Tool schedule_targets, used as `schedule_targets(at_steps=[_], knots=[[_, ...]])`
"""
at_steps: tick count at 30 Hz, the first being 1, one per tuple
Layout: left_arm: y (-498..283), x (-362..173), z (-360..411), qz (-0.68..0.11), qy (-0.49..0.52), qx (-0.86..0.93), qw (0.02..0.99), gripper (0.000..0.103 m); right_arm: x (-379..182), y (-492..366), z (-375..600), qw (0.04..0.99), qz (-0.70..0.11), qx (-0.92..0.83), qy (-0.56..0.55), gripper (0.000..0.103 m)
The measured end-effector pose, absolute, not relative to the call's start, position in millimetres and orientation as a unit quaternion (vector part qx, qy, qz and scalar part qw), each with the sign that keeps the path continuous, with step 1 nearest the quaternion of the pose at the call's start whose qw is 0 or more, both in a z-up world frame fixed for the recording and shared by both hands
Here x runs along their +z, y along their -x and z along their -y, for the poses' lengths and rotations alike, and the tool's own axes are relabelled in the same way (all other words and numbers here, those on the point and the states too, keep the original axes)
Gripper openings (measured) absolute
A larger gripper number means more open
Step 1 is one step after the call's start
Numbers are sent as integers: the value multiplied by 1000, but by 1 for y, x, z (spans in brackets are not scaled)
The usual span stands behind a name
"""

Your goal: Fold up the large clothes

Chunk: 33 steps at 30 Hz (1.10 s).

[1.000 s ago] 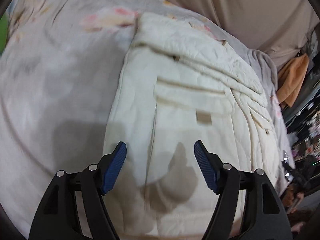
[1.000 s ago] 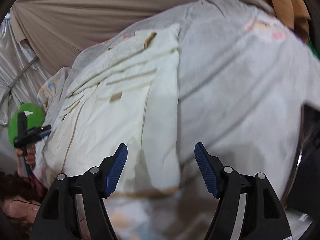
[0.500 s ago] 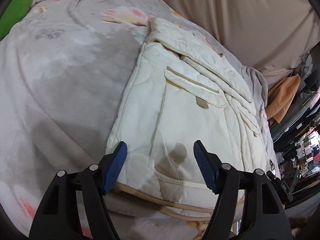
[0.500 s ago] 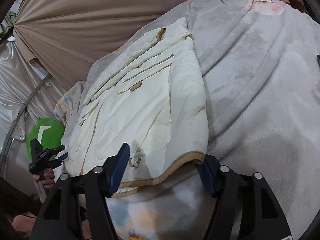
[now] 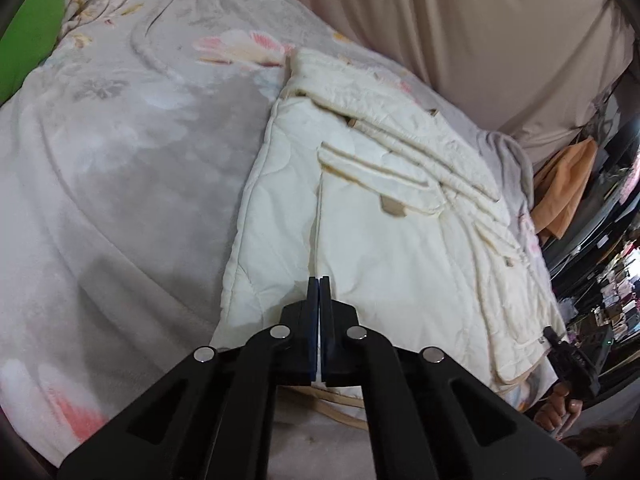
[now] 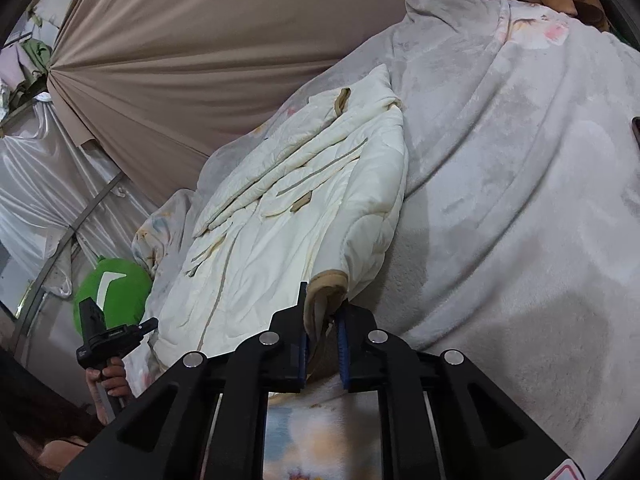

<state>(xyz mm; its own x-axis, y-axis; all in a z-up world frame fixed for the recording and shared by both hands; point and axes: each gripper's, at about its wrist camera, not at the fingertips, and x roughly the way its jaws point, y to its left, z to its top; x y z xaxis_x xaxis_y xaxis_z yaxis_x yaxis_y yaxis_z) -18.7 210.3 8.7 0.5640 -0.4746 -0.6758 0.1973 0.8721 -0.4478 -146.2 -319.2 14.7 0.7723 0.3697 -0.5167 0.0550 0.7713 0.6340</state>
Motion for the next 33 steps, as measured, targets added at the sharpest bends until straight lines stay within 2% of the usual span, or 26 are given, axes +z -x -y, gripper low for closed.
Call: schedule_targets(at_steps=[6,9,11,12,13,15,16,17,20,22,24,26,28,33], knots=[[54,61,-222,-345,162,-206,901,0,44,163,315,910,-295,81,-279,9],[49,60,-230,-361,156,-181,902,1,42,161,317,909,-300,75,-278,9],[37,43,-236,-390,160,-153,894,23,35,156,319,903,-309,76,-289,8],[31,33,-239,-404,169,-147,887,43,31,155,320,899,-313,77,-295,8],[27,23,-245,-414,180,-143,881,50,28,154,322,897,-315,78,-301,8],[19,5,-248,-440,198,-135,865,50,23,154,325,890,-320,82,-315,9],[18,0,-250,-445,201,-132,862,53,21,154,327,886,-322,85,-323,10],[16,-4,-251,-453,203,-131,858,60,19,153,329,882,-325,87,-329,15],[15,-13,-248,-473,214,-157,840,68,13,153,332,875,-329,87,-344,17],[15,-17,-242,-484,212,-171,832,68,9,151,333,871,-331,85,-352,19],[14,-23,-236,-492,210,-183,825,60,4,149,333,866,-333,90,-363,20],[12,-25,-230,-499,207,-191,820,33,0,146,332,862,-336,92,-368,20],[13,-23,-225,-497,216,-211,814,18,0,144,329,864,-334,91,-365,14],[31,9,-221,-444,206,-232,841,10,23,153,322,889,-296,90,-339,9]])
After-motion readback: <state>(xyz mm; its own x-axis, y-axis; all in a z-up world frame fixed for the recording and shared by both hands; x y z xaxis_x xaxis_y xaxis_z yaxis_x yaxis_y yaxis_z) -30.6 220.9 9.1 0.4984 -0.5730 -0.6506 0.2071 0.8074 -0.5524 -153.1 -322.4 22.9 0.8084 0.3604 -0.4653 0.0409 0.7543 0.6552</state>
